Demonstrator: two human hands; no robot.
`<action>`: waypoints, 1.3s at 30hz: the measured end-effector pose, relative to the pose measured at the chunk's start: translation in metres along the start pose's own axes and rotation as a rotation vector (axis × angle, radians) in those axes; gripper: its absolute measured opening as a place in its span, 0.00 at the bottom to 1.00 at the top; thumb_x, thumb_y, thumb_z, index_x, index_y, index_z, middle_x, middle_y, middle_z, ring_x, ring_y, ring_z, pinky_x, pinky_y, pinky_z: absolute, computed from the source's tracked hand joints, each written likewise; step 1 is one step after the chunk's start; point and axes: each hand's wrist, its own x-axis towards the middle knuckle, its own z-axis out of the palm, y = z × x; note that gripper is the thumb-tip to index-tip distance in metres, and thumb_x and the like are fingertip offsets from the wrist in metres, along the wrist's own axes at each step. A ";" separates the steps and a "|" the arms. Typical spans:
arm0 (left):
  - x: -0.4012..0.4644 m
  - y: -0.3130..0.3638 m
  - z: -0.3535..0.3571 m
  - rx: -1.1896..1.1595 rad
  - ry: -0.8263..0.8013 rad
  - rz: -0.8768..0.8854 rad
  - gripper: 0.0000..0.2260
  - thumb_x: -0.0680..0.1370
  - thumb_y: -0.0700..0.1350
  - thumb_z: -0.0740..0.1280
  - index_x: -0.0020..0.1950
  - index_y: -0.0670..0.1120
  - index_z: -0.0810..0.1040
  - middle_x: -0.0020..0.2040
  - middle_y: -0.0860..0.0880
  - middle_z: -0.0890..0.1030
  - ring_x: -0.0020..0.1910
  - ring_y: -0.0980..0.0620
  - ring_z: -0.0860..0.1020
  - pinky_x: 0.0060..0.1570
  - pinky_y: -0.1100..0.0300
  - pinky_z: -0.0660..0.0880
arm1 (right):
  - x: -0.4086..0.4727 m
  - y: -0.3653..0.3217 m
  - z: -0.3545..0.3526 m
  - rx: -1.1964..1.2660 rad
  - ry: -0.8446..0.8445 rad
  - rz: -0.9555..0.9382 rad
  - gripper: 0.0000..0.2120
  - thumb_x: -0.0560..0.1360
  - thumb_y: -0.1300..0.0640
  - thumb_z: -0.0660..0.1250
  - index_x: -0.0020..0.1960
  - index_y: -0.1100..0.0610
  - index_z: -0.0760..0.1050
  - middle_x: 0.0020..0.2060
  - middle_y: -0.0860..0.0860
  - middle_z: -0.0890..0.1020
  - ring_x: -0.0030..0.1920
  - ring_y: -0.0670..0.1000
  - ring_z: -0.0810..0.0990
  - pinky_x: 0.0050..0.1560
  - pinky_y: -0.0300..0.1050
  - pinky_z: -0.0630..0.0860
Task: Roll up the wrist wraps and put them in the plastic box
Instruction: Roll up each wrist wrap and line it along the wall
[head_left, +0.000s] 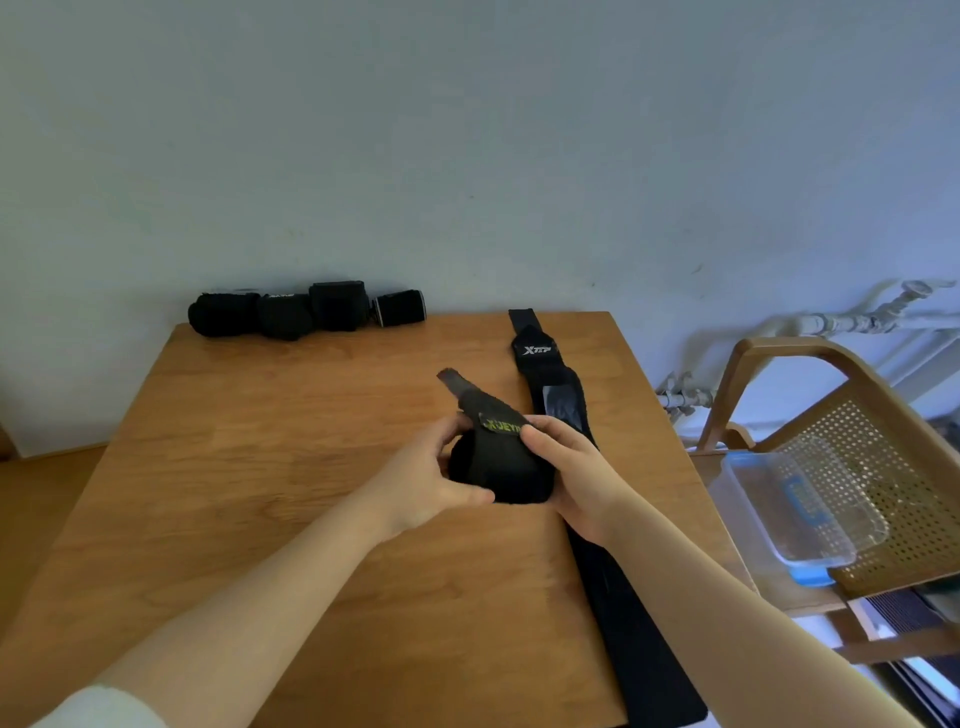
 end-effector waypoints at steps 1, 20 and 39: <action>0.000 0.003 0.001 0.035 -0.024 0.038 0.27 0.69 0.33 0.74 0.60 0.57 0.70 0.59 0.55 0.78 0.56 0.59 0.78 0.53 0.67 0.75 | 0.000 -0.002 -0.002 -0.004 -0.030 0.013 0.14 0.76 0.54 0.66 0.60 0.57 0.76 0.55 0.57 0.81 0.55 0.57 0.80 0.47 0.52 0.79; -0.002 -0.001 0.011 -0.589 -0.052 -0.420 0.30 0.73 0.67 0.56 0.66 0.49 0.73 0.62 0.41 0.77 0.56 0.39 0.79 0.46 0.48 0.79 | 0.000 0.006 -0.022 -0.237 -0.256 -0.362 0.06 0.75 0.69 0.65 0.48 0.61 0.77 0.45 0.51 0.82 0.49 0.52 0.80 0.50 0.46 0.78; 0.006 -0.002 0.021 0.002 0.160 -0.156 0.14 0.74 0.37 0.70 0.53 0.55 0.77 0.54 0.55 0.79 0.54 0.55 0.76 0.52 0.59 0.72 | -0.009 -0.023 -0.021 -0.500 -0.234 -0.502 0.12 0.74 0.67 0.67 0.54 0.55 0.77 0.47 0.47 0.82 0.51 0.44 0.80 0.51 0.40 0.78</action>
